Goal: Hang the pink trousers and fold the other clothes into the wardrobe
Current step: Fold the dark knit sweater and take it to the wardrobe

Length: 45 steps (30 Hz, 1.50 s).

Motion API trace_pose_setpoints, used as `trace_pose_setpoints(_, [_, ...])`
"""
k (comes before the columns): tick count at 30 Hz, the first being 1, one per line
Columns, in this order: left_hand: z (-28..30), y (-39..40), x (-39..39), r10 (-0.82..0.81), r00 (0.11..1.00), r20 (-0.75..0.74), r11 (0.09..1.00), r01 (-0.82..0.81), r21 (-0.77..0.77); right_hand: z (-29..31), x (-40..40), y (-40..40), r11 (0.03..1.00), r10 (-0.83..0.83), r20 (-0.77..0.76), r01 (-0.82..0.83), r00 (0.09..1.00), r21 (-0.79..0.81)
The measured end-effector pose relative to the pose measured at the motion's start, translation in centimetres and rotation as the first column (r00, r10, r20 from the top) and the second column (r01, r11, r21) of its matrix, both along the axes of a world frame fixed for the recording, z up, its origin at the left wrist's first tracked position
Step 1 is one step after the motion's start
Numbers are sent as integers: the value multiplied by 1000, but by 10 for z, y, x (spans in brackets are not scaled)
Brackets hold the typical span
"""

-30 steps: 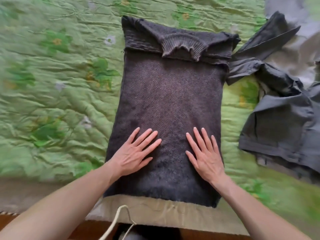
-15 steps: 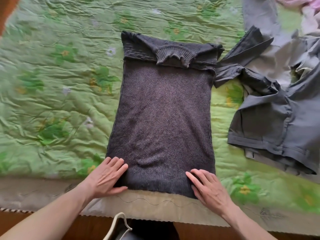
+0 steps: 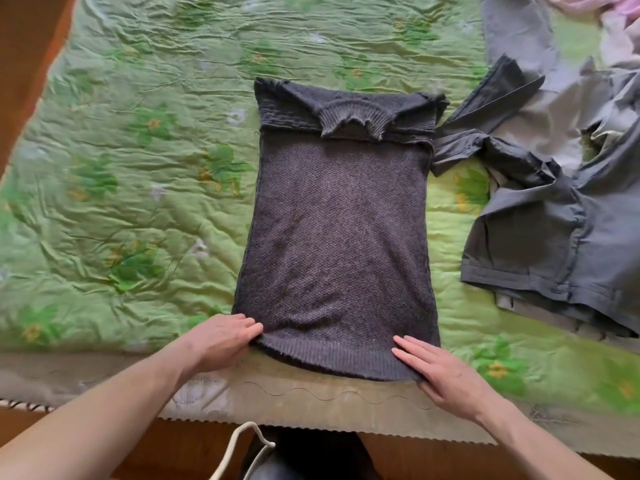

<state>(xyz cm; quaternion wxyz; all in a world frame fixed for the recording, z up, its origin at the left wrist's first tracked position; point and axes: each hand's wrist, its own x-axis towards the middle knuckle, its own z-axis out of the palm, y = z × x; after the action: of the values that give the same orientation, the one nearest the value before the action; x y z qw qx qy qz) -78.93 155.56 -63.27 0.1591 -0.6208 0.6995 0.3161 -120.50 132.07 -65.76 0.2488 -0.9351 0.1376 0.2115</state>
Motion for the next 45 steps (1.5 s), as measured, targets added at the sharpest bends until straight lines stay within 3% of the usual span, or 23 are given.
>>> trace_pose_setpoints(2, [3,-9,6,114,993,-22,993,-114,11,3,1,-6,996,-81,-7,81,997,40])
trace_pose_setpoints(5, [1,-27,19,381,922,-70,922,-385,-47,6,16,-16,922,-378,25,375,925,95])
trace_pose_setpoints(7, [0,-47,33,660,732,-167,735,-676,-56,6,31,-29,783,-618,40,609,785,129])
trace_pose_setpoints(9, [-3,-70,51,784,554,-280,571,-821,-28,7,46,-49,578,-798,-49,786,601,219])
trace_pose_setpoints(11, [-6,-91,69,808,473,-351,489,-871,-48,11,59,-74,467,-832,-193,844,520,263])
trace_pose_setpoints(15, [-8,-129,93,821,343,-456,325,-938,-121,17,81,-119,505,-814,-240,849,529,155])
trace_pose_setpoints(21, [-10,-178,115,790,317,-525,225,-946,-233,19,125,-167,439,-898,1,898,439,27])
trace_pose_setpoints(30, [-22,-220,157,805,253,-537,84,-944,-319,9,200,-231,216,-935,320,961,154,170])
trace_pose_setpoints(36, [-30,-250,189,815,178,-551,-9,-947,-321,7,243,-276,293,-881,414,951,229,99])
trace_pose_setpoints(42, [-41,-285,206,851,177,-494,-5,-938,-346,-1,268,-306,295,-856,418,952,303,-85])
trace_pose_setpoints(45, [-51,-303,205,854,191,-484,10,-936,-351,-8,275,-309,351,-784,437,895,442,-275])
